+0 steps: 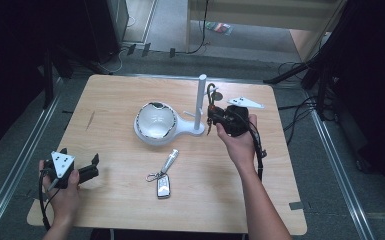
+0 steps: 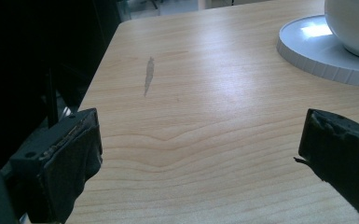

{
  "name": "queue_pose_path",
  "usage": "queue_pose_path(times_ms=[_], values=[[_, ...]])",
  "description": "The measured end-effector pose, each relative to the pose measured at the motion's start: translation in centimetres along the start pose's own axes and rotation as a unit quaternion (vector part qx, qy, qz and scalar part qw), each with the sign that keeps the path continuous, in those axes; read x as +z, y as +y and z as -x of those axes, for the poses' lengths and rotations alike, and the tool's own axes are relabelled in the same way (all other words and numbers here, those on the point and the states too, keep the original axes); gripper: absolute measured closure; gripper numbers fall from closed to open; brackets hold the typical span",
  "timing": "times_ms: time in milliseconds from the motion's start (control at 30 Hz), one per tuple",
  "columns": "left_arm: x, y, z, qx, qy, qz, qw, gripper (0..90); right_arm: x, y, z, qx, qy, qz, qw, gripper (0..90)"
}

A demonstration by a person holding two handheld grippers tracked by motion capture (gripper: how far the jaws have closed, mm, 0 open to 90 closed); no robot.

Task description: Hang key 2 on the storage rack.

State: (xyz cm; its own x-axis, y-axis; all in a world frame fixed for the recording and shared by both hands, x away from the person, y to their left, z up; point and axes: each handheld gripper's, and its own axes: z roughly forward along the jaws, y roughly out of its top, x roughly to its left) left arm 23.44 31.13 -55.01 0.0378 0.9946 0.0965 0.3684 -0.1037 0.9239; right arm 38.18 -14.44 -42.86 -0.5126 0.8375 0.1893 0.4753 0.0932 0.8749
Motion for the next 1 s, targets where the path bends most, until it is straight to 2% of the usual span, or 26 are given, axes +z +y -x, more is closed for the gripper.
queue_pose_path(times_ms=[400,600,800,1000], values=[[0.1,0.0,0.0,-0.002,-0.001,0.000,1.0000,0.0,1.0,-0.8,-0.3,-0.007,0.007,-0.023,0.9997,68.7],[0.1,0.0,-0.1,-0.002,-0.002,0.000,1.0000,0.0,1.1,-0.8,-0.4,0.004,0.009,-0.031,0.9995,67.4],[0.0,0.0,-0.1,-0.001,-0.003,0.001,1.0000,0.0,0.8,-0.9,-0.4,0.007,0.000,-0.035,0.9994,63.9],[0.1,0.0,0.0,-0.002,-0.003,-0.001,1.0000,0.0,0.2,-1.3,-0.5,0.007,-0.021,-0.049,0.9986,58.1]])
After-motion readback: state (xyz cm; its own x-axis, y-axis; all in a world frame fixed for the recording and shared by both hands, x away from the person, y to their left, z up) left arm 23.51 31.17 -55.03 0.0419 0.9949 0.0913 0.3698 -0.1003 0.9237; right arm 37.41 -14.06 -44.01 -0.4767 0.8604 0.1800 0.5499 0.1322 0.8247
